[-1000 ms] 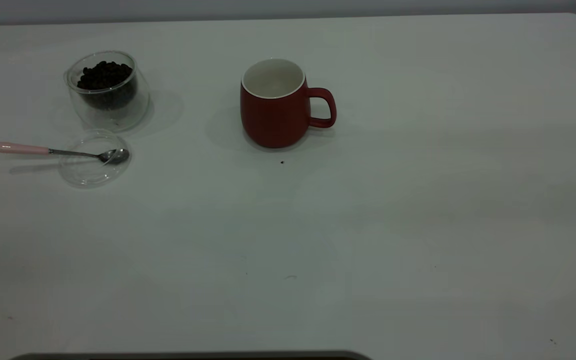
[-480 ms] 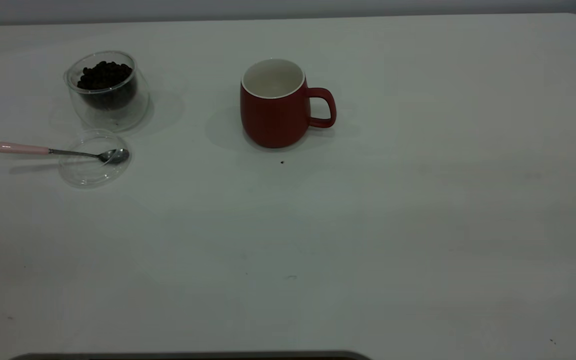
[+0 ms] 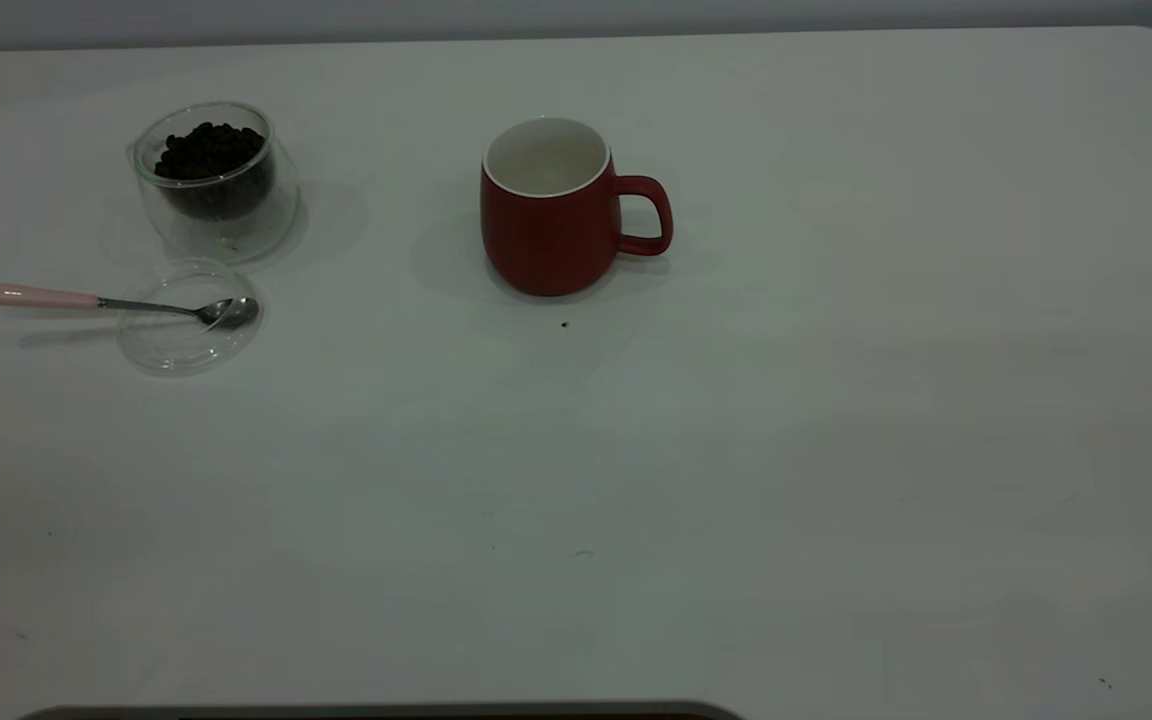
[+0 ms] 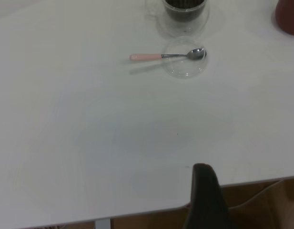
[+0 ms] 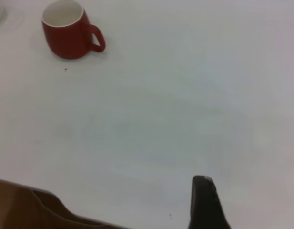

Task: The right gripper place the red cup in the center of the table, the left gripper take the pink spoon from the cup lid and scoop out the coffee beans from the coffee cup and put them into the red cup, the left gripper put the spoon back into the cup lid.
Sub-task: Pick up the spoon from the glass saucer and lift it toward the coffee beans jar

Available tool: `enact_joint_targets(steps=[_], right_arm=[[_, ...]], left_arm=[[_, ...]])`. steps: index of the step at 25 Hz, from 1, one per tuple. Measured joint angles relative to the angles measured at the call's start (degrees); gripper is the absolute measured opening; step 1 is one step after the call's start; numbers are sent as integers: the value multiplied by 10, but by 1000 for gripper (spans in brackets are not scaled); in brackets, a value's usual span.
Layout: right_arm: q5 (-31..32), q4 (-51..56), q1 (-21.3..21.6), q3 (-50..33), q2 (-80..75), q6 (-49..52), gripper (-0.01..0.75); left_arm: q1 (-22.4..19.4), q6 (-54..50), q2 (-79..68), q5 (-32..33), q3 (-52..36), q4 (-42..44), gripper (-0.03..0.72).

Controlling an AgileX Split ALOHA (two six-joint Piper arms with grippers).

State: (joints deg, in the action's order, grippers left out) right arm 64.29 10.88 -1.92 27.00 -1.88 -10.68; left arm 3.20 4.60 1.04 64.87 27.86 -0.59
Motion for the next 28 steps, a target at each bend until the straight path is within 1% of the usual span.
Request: enact_joint_targets(steps=[8,28], right_arm=[[0,-29,1,0,1,47,506],[1,-30,2,0,3,51,506]], left_arm=[[0,0,0,0,0,0,532],[0,0,0,0,0,0,532]])
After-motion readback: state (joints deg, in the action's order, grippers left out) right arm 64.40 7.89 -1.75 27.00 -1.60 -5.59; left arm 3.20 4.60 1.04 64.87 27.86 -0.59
